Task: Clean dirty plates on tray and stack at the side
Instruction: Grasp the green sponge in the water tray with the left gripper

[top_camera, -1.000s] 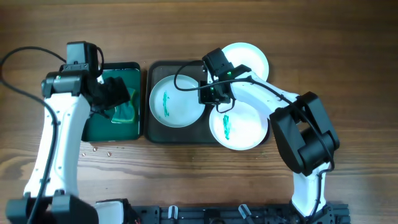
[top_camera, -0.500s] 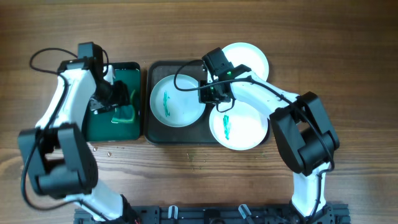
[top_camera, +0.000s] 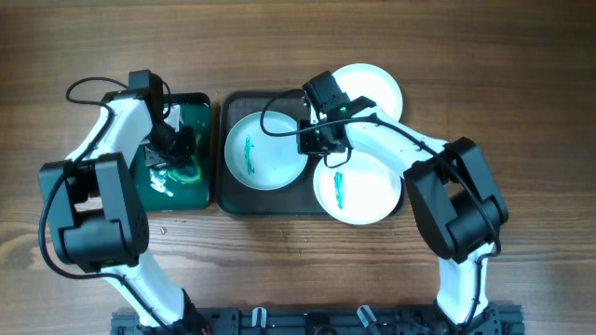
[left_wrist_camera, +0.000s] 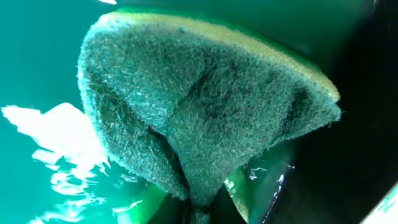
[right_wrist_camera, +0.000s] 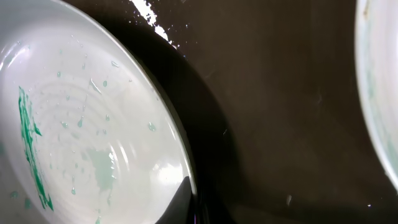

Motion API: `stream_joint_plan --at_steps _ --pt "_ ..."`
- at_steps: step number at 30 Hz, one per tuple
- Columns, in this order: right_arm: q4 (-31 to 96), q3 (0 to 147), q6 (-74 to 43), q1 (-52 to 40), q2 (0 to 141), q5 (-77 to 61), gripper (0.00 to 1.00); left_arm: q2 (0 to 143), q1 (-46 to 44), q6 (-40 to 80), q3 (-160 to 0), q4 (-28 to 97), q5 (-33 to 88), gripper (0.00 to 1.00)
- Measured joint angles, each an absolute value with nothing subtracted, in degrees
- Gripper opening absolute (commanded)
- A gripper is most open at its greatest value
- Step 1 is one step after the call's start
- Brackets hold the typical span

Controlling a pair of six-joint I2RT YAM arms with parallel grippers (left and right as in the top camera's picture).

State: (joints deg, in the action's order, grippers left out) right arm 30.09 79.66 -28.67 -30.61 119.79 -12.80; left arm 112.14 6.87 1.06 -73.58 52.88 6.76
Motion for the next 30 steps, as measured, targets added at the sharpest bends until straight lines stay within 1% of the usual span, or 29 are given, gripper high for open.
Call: stream_joint_plan --at_steps 2,8,13,18,22,27,30 --pt "30.1 79.7 -28.7 -30.6 119.8 -12.8 0.08 112.1 6.9 1.2 -73.9 53.4 6.7 0.04" --pt "30.1 79.7 -28.7 -30.6 119.8 -12.3 0.08 111.9 6.9 2.5 -78.0 58.2 6.7 0.04" --pt "30.2 79.7 -28.7 -30.6 119.8 -12.1 0.08 108.4 6.9 3.1 -83.2 62.2 6.3 0.04" --pt "30.3 79.7 -28.7 -30.6 119.8 -12.1 0.08 105.0 6.9 3.9 -84.8 62.8 2.8 0.04" --pt "30.4 79.7 -28.7 -30.6 119.8 -12.2 0.05 105.5 6.9 4.3 -84.8 62.8 1.3 0.04" --pt "30.4 79.7 -28.7 -30.6 119.8 -12.3 0.04 105.8 6.9 5.3 -84.8 62.8 1.7 0.04" --pt "30.5 79.7 -28.7 -30.6 119.8 -12.5 0.04 105.8 6.5 5.6 -84.8 62.8 4.5 0.04"
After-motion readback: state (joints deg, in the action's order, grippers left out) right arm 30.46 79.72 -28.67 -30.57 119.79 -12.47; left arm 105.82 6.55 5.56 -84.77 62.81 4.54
